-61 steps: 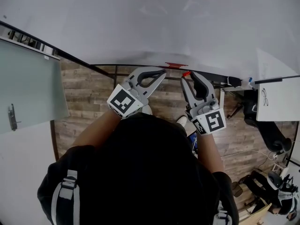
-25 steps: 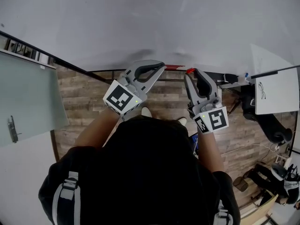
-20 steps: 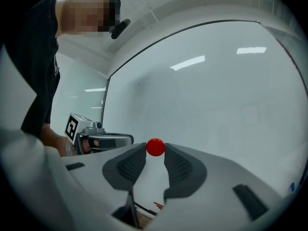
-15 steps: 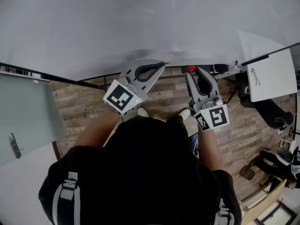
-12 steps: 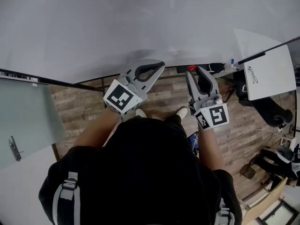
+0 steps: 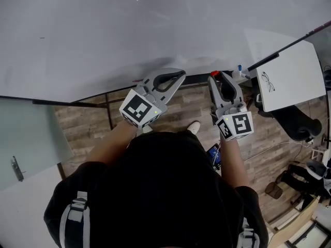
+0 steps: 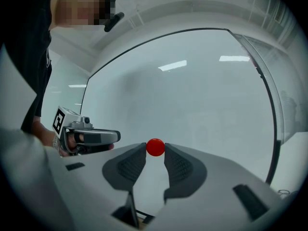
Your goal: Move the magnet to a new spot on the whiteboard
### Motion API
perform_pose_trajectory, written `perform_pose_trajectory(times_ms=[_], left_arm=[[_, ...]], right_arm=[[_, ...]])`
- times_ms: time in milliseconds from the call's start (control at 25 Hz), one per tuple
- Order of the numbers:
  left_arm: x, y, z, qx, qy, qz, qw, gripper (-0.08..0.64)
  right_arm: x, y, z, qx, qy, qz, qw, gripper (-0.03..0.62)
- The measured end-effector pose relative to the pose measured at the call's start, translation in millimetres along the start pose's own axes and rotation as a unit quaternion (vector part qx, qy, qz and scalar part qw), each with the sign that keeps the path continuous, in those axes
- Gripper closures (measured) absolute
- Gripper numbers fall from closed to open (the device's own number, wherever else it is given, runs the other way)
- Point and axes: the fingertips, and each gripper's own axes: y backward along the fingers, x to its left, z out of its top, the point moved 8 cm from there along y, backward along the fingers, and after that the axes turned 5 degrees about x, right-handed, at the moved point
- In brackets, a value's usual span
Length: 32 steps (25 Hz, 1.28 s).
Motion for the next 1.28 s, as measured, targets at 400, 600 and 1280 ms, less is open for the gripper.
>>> perform_pose_trajectory(times_ms=[400, 600, 1280], left_arm=[[-25.3, -109.8, 10.8, -0.003, -0.001, -0.005, 1.0, 0.555], [-35.4, -156.0, 10.5, -0.007, 0.0, -0.002, 1.0, 0.555], [-43.2, -250.6, 8.7, 0.007, -0.003, 0.03, 0.9995, 0.555]], right_arm=[[-120.7, 22.9, 4.2, 0.001, 0.008, -0.043, 0.999, 0.477], [-166.4, 27.0, 0.2, 0.004, 0.011, -0.047, 0.999, 0.477], [-245.6, 7.5, -5.4, 0.007, 0.004, -0.034, 0.999, 0.476]])
